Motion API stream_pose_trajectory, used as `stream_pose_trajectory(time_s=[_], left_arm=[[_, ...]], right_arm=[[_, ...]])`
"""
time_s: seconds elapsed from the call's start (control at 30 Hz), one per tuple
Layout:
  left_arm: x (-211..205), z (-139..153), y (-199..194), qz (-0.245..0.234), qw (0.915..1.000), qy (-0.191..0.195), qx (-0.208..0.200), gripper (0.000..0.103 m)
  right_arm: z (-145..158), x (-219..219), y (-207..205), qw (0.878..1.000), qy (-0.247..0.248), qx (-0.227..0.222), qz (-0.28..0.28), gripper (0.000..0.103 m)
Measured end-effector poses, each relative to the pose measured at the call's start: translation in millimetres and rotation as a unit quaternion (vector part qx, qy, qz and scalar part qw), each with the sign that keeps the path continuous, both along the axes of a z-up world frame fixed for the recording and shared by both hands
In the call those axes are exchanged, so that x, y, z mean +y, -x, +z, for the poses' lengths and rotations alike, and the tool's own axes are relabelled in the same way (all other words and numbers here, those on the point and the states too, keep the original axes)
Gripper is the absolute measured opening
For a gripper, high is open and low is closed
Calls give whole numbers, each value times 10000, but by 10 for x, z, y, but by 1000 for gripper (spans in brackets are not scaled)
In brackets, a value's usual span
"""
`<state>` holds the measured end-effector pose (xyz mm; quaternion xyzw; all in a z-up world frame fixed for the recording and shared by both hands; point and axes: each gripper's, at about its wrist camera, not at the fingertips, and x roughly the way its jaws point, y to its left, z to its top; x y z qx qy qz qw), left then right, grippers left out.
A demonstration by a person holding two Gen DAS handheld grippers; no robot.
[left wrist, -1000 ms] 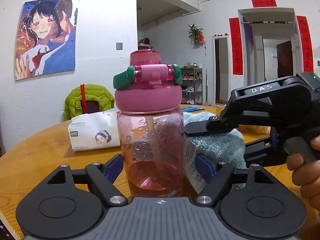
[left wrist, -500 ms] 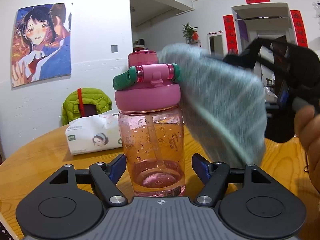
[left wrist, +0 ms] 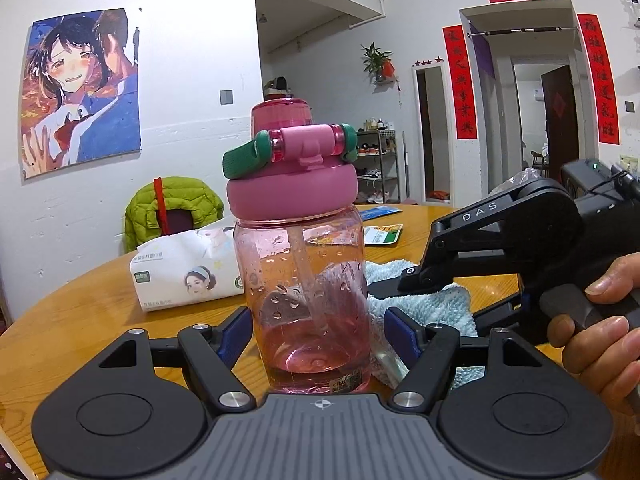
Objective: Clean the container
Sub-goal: 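Wipe the bottle body with the towel while the left gripper holds it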
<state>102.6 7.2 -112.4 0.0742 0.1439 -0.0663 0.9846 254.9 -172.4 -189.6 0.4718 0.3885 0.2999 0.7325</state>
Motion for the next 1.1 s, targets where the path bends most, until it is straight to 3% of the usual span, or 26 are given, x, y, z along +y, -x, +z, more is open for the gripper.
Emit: stream_pose_trajectory(time_s=[0.1,0.2,0.27,0.37,0.47,0.53,0.7,0.8,0.87,0.93,1.1], left_arm=[[1,2,-3,-2,10000,5,-2,70],[-4,2,-7,5,10000,-17,-1,70],[-7,1,-8,7,10000,-22,0,70],[-4,0,-8,5,10000,-18,-1,69],[-9,1,-5,7,10000,-22,-4,69],[-10,1,-4,7,10000,-16,-2,70],[-39,12,48,123,9999,57,64,77],[-75,25,91,458,9988,76,163,74],[-96,36,102,357,9989,175,259,73],[-125,38,105,181,9992,204,307,73],[-114,12,94,158,9998,-29,82,74]], right_arm=[[120,-33,62,9987,28,-486,-162,36],[258,-136,162,9876,-865,-1274,-289,36],[279,-166,193,9802,-1267,-1494,-274,36],[185,-95,122,9872,-1179,-1064,-123,37],[63,-21,12,9989,-312,-328,-77,37],[-7,24,-38,9999,154,-4,-32,36],[103,40,27,9984,392,-393,-135,37],[171,-2,71,9960,220,-788,-364,37],[205,-41,73,9935,19,-992,-566,37],[225,-46,31,9923,-110,-1059,-640,38],[172,26,-35,9961,-418,-759,-162,38]])
